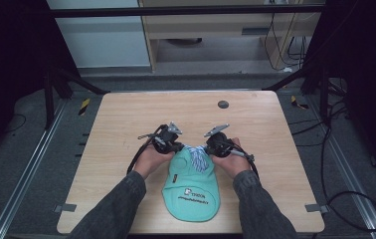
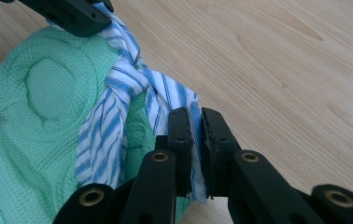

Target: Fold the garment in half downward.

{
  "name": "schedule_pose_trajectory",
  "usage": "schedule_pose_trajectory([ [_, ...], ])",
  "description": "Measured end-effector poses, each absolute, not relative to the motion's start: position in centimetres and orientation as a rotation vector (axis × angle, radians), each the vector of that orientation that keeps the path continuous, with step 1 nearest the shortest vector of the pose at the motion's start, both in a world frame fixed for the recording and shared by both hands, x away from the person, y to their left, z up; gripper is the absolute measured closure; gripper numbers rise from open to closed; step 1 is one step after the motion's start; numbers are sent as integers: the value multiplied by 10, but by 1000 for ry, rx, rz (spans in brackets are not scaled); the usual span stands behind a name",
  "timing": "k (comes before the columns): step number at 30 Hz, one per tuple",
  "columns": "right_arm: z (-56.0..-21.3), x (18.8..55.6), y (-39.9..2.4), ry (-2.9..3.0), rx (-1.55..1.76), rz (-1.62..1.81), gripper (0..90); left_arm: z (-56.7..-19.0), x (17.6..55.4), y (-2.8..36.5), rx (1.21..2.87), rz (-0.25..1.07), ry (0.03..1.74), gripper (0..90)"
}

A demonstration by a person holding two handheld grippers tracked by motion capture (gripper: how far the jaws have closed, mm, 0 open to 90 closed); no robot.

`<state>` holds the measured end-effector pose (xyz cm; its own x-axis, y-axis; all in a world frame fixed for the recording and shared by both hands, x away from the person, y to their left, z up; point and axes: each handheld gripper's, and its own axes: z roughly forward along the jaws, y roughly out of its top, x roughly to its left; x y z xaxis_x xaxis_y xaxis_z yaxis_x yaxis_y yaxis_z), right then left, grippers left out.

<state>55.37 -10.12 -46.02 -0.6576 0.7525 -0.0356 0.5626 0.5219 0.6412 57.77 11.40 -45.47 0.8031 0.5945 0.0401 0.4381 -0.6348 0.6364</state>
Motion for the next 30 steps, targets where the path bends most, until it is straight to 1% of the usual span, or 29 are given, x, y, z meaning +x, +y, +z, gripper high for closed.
schedule_pose_trajectory([
  [12, -450, 556, -98, 2424, 1045, 919, 833, -441, 579, 122, 2322, 362, 766, 845],
  [19, -439, 554, -97, 2409, 997, 947, 834, -431, 578, 126, 2277, 391, 776, 845],
  [30, -423, 550, -97, 2388, 923, 946, 835, -417, 575, 127, 2261, 418, 760, 845],
])
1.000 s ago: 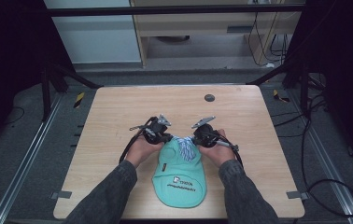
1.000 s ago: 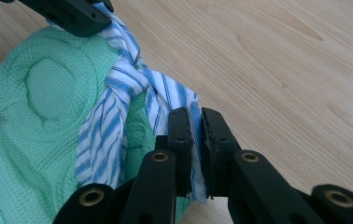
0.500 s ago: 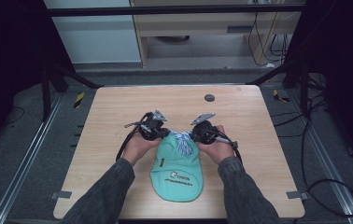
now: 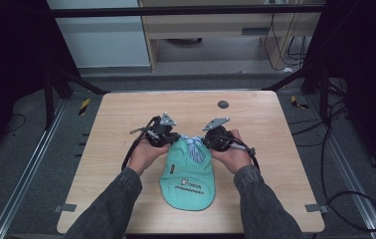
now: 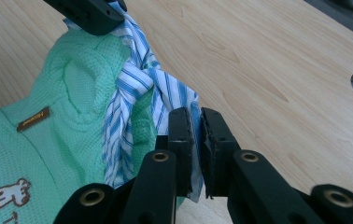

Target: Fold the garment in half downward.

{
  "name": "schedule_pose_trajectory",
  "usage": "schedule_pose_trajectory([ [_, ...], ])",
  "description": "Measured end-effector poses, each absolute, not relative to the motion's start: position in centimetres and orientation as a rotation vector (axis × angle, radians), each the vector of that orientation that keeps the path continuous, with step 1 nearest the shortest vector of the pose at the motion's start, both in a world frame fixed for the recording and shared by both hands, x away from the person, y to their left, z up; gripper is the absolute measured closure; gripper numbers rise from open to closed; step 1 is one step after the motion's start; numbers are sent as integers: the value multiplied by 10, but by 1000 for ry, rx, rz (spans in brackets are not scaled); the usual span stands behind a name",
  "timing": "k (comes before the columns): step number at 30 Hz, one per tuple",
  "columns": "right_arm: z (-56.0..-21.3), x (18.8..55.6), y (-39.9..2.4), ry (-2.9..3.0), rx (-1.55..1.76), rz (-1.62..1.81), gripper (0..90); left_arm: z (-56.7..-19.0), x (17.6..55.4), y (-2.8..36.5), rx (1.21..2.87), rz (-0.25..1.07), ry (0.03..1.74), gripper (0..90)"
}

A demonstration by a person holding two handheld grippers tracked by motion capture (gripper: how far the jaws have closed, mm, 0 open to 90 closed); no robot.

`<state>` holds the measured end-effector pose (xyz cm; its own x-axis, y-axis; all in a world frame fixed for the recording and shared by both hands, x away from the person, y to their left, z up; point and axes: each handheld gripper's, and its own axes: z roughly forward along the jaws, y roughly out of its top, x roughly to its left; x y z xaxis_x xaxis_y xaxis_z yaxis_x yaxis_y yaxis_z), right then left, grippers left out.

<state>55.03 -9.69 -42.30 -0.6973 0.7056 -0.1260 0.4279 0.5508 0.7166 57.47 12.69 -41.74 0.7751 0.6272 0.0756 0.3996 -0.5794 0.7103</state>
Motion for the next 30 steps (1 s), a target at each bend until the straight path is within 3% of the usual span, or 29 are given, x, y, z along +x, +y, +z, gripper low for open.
schedule_pose_trajectory([
  [30, -390, 543, -99, 2338, 759, 923, 837, -388, 568, 124, 2236, 526, 708, 846],
])
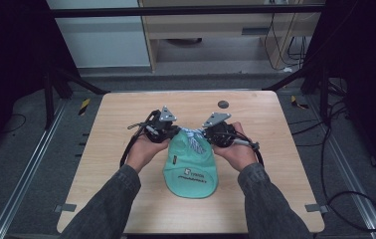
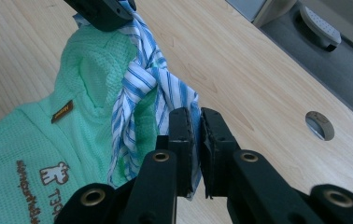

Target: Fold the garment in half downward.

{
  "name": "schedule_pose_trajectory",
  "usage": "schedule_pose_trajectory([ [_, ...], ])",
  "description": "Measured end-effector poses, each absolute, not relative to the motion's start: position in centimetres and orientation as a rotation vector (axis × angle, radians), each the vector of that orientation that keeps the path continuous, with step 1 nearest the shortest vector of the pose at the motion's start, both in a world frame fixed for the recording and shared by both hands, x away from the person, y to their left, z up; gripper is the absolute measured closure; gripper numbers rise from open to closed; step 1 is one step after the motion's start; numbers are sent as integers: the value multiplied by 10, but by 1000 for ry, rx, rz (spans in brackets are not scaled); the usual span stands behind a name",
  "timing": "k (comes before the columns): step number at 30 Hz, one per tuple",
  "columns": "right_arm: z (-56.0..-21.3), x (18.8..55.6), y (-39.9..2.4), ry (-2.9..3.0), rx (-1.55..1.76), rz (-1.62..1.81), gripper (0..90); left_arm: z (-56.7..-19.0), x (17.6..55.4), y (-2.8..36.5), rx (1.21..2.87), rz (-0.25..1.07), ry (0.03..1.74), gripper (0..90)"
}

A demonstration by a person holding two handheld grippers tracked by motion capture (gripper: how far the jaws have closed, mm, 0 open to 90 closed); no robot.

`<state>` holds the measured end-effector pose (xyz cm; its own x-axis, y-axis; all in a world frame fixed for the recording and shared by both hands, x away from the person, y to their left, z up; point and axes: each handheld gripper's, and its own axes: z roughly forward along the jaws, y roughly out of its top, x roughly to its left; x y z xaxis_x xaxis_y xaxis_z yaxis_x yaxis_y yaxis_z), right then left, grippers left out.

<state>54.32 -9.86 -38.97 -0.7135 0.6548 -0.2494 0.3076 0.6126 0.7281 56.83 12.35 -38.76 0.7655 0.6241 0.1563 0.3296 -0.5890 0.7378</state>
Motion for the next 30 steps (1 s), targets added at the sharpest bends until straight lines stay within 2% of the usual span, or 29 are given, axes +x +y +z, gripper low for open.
schedule_pose_trajectory([
  [20, -377, 535, -102, 2302, 716, 906, 838, -375, 560, 121, 2205, 558, 679, 846],
  [30, -364, 544, -101, 2282, 697, 886, 836, -360, 561, 122, 2198, 591, 657, 847],
])
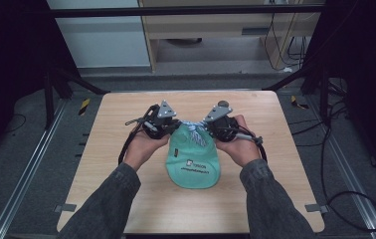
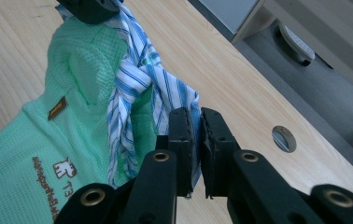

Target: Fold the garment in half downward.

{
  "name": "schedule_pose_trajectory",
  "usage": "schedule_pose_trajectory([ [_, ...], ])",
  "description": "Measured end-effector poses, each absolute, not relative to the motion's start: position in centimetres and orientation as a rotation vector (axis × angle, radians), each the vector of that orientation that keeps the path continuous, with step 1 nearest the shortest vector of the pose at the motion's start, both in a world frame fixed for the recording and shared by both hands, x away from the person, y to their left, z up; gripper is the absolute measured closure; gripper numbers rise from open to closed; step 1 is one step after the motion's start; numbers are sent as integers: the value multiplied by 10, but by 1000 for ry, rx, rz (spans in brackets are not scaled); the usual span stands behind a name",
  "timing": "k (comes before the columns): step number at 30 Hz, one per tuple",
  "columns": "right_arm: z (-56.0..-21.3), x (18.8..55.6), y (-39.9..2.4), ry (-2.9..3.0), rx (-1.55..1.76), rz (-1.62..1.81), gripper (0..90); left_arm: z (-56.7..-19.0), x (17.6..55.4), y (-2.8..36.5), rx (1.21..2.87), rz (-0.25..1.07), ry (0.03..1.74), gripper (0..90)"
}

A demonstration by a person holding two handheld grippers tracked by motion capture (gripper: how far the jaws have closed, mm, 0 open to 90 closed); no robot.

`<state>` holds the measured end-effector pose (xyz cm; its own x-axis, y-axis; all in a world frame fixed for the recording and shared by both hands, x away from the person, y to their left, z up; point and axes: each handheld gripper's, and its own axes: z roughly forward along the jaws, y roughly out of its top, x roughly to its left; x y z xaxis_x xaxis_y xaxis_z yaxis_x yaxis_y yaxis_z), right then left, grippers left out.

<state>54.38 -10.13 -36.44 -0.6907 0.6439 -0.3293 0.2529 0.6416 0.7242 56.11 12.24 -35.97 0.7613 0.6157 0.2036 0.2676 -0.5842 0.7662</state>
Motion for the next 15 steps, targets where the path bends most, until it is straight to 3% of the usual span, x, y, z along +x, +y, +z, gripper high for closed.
schedule_pose_trajectory([
  [15, -362, 556, -94, 2282, 680, 875, 835, -356, 568, 125, 2202, 611, 672, 847],
])
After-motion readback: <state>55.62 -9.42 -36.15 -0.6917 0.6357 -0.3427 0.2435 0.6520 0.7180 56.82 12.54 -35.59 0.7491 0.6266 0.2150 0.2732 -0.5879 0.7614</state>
